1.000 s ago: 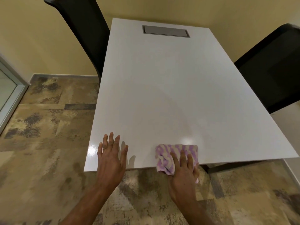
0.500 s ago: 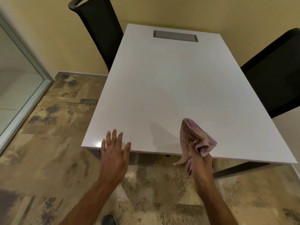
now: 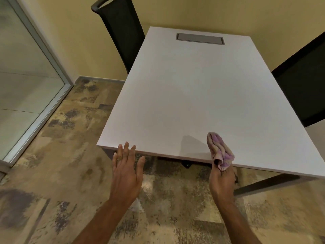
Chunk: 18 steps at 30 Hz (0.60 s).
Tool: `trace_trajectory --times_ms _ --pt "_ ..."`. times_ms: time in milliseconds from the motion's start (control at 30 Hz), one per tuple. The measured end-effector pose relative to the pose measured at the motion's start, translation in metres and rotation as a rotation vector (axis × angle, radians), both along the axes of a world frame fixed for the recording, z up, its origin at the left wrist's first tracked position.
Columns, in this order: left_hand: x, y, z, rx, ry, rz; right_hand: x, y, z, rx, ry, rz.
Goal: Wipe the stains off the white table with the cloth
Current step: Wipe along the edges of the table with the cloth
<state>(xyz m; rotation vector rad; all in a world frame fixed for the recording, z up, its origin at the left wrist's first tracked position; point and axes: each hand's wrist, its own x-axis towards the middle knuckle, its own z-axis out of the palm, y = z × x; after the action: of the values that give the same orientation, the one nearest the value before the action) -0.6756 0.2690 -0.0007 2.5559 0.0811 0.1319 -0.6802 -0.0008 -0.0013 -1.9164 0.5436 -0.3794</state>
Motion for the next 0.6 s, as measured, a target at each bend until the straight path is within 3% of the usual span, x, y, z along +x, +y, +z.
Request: trace_trajectory --times_ms 133,600 --pt "-0.004 0.012 -0.01 0.007 -0.029 -0.012 0.001 0.014 -0.017 -0.052 -0.061 0.038" --pt "-0.021 0.02 -0.055 -0.083 -0.277 -0.001 -0.016 0.029 -0.06 0.123 -0.243 -0.066"
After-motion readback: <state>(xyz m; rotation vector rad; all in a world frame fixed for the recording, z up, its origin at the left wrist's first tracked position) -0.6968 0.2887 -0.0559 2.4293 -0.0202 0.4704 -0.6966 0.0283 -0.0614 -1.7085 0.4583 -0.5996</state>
